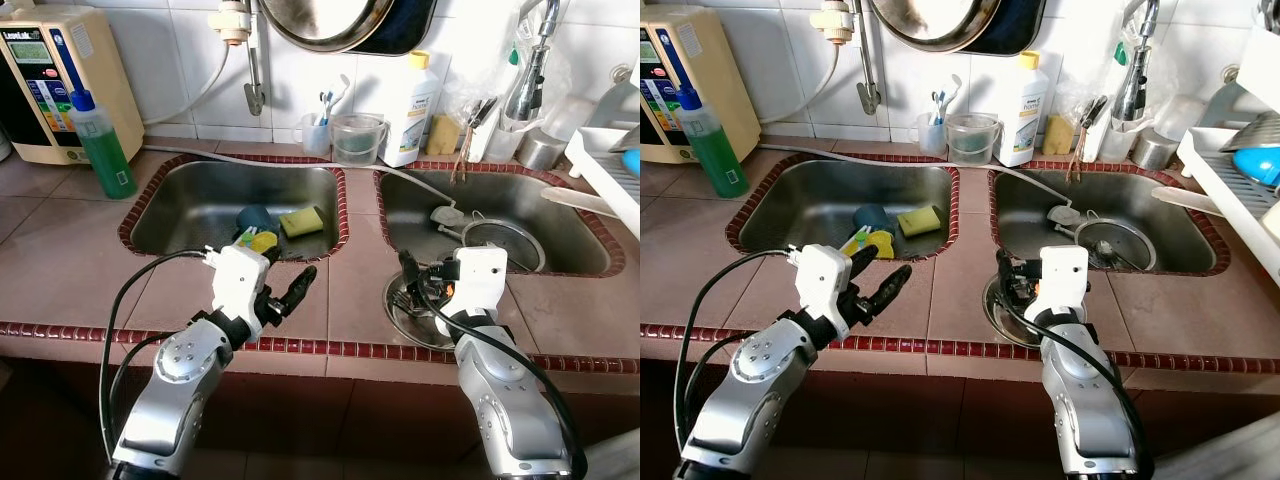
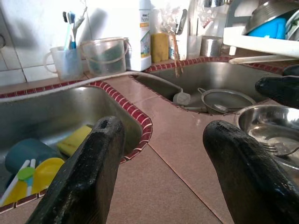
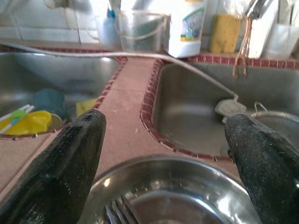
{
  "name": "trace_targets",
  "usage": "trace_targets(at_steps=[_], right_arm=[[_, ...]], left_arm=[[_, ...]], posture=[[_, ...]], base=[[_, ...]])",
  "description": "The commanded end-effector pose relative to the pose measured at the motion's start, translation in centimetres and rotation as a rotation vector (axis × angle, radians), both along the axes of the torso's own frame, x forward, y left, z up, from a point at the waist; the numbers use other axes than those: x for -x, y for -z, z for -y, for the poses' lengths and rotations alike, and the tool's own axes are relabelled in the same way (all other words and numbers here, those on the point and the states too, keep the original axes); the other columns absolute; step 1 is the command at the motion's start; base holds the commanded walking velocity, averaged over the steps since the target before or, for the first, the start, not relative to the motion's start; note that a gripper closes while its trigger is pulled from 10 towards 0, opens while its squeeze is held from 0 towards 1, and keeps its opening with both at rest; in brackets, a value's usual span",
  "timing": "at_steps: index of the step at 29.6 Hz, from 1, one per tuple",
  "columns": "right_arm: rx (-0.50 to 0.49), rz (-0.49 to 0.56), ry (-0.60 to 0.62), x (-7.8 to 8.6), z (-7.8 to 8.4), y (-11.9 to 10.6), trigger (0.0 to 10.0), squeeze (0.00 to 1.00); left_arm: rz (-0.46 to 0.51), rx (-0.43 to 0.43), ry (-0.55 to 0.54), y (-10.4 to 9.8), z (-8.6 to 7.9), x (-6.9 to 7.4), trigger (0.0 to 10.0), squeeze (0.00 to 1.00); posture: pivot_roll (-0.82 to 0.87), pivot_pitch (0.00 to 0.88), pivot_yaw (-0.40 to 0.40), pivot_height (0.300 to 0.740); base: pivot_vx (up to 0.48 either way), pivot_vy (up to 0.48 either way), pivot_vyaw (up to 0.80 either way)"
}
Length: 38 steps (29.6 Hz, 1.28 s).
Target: Kitchen organization
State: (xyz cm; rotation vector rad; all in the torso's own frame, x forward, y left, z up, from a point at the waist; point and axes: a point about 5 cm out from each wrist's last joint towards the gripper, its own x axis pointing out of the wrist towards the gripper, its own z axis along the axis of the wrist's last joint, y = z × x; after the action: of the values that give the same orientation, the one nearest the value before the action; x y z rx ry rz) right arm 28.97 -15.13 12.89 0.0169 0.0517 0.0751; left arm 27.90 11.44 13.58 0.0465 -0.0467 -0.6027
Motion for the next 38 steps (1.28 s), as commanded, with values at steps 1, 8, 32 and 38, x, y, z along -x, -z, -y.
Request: trace_targets(at_steps=[1, 8, 32, 38], right_arm=[[0.008, 0.012, 0.014, 0.0, 0.3, -0.5, 10.0, 0.00], [-0.026, 0.003, 0.023, 0.1, 0.1, -0.5, 10.0, 0.00], [-0.146, -0.087, 0.117, 0.6, -1.2, 0.4, 10.0, 0.00], [-0.135, -0.139, 0.180, 0.5, -0.8, 0.9, 10.0, 0.00]], left_arm=[[0.027, -0.019, 0.020, -0.4, 0.1, 0.2, 10.0, 0.00], [0.049, -0.022, 0.010, -0.6, 0.3, -0.1, 10.0, 0.00], [0.063, -0.007, 0.021, -1.3, 0.4, -0.7, 10.0, 0.00], [0.061, -0.006, 0.021, -1.3, 0.3, -0.7, 10.0, 0.00]], posture=[[-0.16, 0.013, 0.004, 0.740], [-0.17, 0.002, 0.004, 0.740], [-0.17, 0.006, 0.016, 0.740], [-0.17, 0.009, 0.016, 0.740]], base=[[0.000, 0.000, 0.00], [0.000, 0.000, 0.00], [0.000, 0.000, 0.00], [0.000, 0.000, 0.00]])
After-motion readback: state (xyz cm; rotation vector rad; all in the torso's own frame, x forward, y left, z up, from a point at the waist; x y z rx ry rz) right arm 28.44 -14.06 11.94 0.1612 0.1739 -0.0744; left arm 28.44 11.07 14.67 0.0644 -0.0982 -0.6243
